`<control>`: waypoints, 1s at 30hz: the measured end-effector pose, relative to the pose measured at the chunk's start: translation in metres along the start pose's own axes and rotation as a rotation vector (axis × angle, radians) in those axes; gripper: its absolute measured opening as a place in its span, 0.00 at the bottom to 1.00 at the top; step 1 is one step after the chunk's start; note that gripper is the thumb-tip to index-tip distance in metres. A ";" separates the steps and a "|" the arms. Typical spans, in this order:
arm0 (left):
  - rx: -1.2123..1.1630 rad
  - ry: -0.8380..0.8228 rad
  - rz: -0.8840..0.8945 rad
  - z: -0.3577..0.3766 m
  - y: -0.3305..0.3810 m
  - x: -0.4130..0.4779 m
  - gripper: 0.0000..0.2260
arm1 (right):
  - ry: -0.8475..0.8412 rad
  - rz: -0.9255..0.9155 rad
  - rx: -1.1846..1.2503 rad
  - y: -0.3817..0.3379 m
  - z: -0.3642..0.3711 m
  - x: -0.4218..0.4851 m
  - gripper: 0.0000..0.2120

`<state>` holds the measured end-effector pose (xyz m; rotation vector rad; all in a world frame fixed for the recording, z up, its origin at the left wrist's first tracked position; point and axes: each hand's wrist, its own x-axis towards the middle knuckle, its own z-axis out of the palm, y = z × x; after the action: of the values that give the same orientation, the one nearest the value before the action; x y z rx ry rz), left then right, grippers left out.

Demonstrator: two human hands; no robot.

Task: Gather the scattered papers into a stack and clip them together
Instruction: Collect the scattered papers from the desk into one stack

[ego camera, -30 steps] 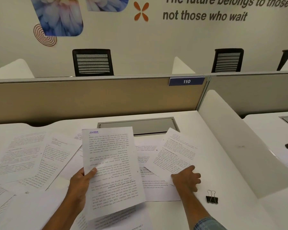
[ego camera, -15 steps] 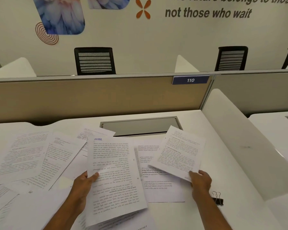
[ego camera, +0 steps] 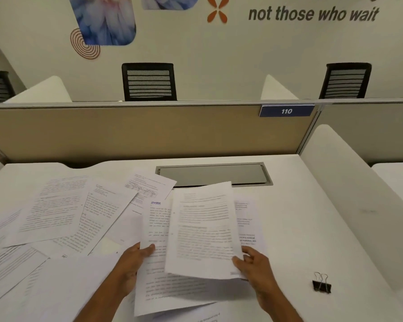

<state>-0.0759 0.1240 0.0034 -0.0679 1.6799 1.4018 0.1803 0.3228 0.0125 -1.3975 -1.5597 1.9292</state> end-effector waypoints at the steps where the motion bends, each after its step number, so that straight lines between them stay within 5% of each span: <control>1: -0.006 0.000 0.004 0.001 -0.001 0.001 0.13 | -0.027 -0.011 -0.026 0.002 0.007 -0.001 0.11; 13: 0.000 0.064 0.009 0.012 -0.005 -0.007 0.13 | -0.191 -0.058 -0.212 0.012 0.045 0.000 0.11; 17: 0.046 0.089 0.076 0.013 -0.009 -0.003 0.13 | -0.045 -0.069 -0.372 0.017 0.047 0.004 0.06; 22: 0.046 0.135 0.128 0.007 -0.005 -0.004 0.12 | 0.527 -0.119 -0.717 0.009 0.015 0.020 0.30; 25: 0.021 0.148 0.139 0.002 -0.003 -0.004 0.11 | 0.516 0.079 -0.877 0.002 0.003 0.029 0.42; 30: -0.028 0.162 0.137 -0.002 -0.005 -0.001 0.12 | 0.457 0.148 -0.959 -0.001 0.006 0.037 0.45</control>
<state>-0.0736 0.1200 -0.0001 -0.0858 1.8270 1.5573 0.1569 0.3466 -0.0053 -2.1342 -2.2541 0.7441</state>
